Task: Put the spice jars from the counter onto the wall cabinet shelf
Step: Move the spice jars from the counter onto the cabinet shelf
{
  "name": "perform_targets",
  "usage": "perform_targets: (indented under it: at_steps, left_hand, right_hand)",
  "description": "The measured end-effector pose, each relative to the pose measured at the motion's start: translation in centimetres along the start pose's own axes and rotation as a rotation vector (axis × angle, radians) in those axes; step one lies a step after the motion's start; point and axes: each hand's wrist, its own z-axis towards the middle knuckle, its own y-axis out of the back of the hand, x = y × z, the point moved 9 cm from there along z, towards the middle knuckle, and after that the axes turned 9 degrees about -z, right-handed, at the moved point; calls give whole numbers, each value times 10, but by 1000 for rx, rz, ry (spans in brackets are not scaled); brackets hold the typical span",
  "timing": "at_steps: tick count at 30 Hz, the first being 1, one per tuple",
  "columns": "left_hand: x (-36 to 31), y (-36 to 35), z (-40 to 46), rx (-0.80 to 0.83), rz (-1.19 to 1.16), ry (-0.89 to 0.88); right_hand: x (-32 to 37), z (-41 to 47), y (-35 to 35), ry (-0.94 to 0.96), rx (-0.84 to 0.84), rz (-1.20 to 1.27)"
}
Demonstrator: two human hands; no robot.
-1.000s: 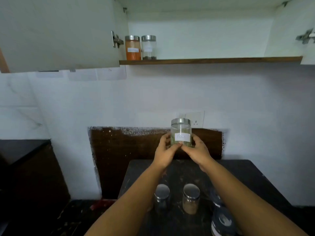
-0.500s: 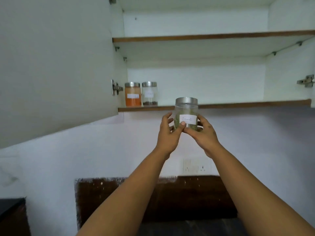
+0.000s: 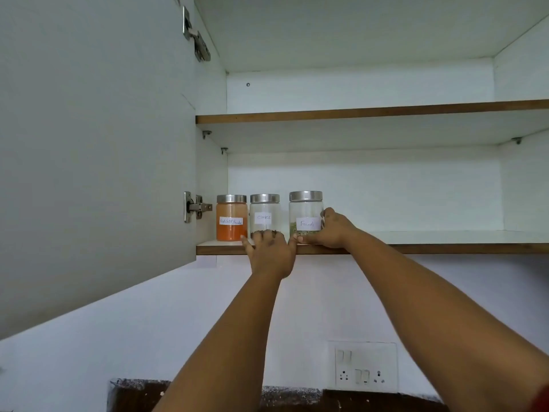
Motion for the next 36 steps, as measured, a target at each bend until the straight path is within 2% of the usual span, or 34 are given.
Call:
perform_targets:
  at_steps: [4,10,15,24,32,36]
  left_hand:
    - [6,-4,-3,-202,-34,-96]
    - [10,-7,3,-166,-28,-138]
    - [10,-7,1,-188,-30,-124]
    - [10,-8,5,-57,-30,-118]
    - [10,-9,7,-31,-36,-106]
    - [9,-8,5,-16,-29,-101]
  right_hand:
    - [-5,30,-17,-88,115,53]
    - [-7,53,-31,-91,132,-16]
    - [-13,56,-30,-95,125,57]
    - [-10,56,-30,-79,101,4]
    - [-8,59,-31,-62,96,-65]
    - [-7,52,-29,-91,81,-24]
